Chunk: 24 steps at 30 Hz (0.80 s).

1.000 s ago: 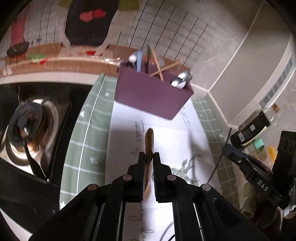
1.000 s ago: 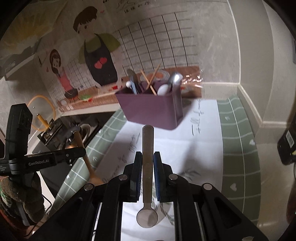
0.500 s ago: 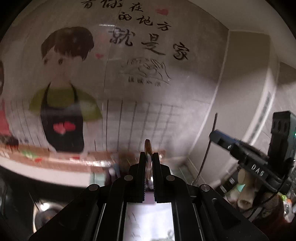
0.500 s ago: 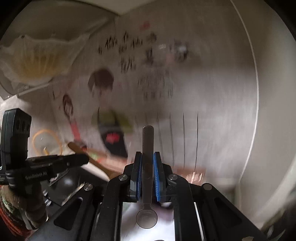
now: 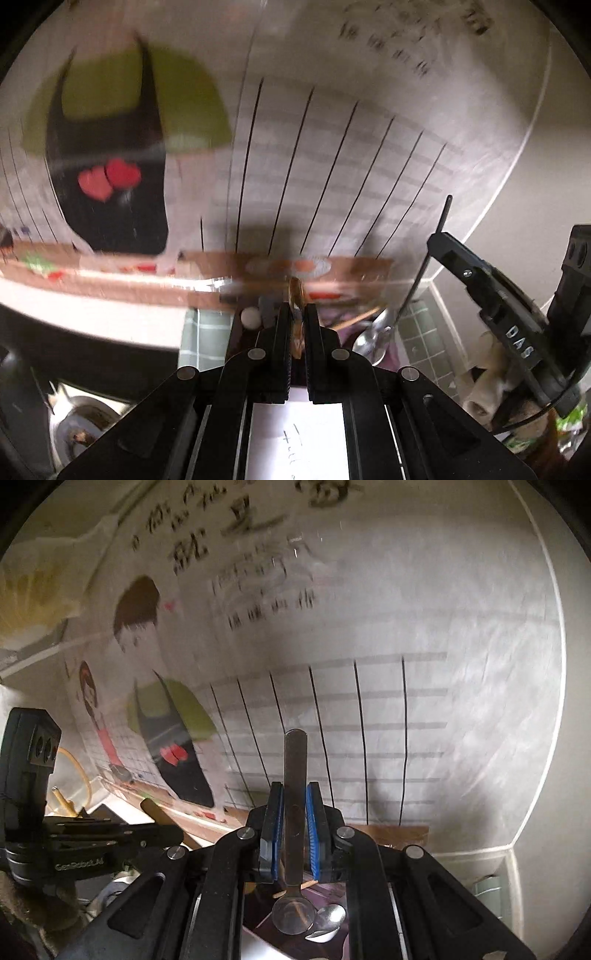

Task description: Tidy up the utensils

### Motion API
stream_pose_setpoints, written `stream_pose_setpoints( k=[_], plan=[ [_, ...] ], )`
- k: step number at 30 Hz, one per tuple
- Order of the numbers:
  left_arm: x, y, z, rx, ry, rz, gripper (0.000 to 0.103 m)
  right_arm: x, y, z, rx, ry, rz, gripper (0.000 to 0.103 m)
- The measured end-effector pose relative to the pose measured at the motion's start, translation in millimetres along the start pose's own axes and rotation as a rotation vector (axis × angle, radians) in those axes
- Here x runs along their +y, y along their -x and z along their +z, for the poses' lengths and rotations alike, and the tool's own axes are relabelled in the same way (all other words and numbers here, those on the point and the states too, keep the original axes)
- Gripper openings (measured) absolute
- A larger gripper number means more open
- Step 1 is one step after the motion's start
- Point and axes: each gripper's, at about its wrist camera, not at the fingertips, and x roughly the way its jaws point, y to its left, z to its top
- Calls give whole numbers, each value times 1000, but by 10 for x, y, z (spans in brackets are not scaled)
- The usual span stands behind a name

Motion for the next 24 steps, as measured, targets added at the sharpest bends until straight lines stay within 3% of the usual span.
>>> stream_pose_setpoints(
  k=[5,7,8,9,10,14,19,24],
  plan=[
    [133,-279,-150,76,34,-54,8,30,-279,-341,104,23,11,13],
    [199,-383,-209,111,62,-74,19,14,-325,-449,165,5,32,15],
    [208,-395,-256,107,63,-44,35,-9,-316,-498,190,-8,30,16],
    [206,-375,-287,92,57,-31,43,-25,-275,-532,199,-17,16,18],
    [189,-340,-307,79,54,-28,44,-41,-210,-565,202,-23,1,21],
    [115,103,-494,-38,77,-40,45,-66,238,-675,214,-41,-17,22],
    [-237,906,-1136,-195,-21,78,46,100,971,-895,164,-34,-26,28],
    [-363,1299,-1827,-202,-21,118,46,504,1614,-1244,160,29,-17,28]
  ],
)
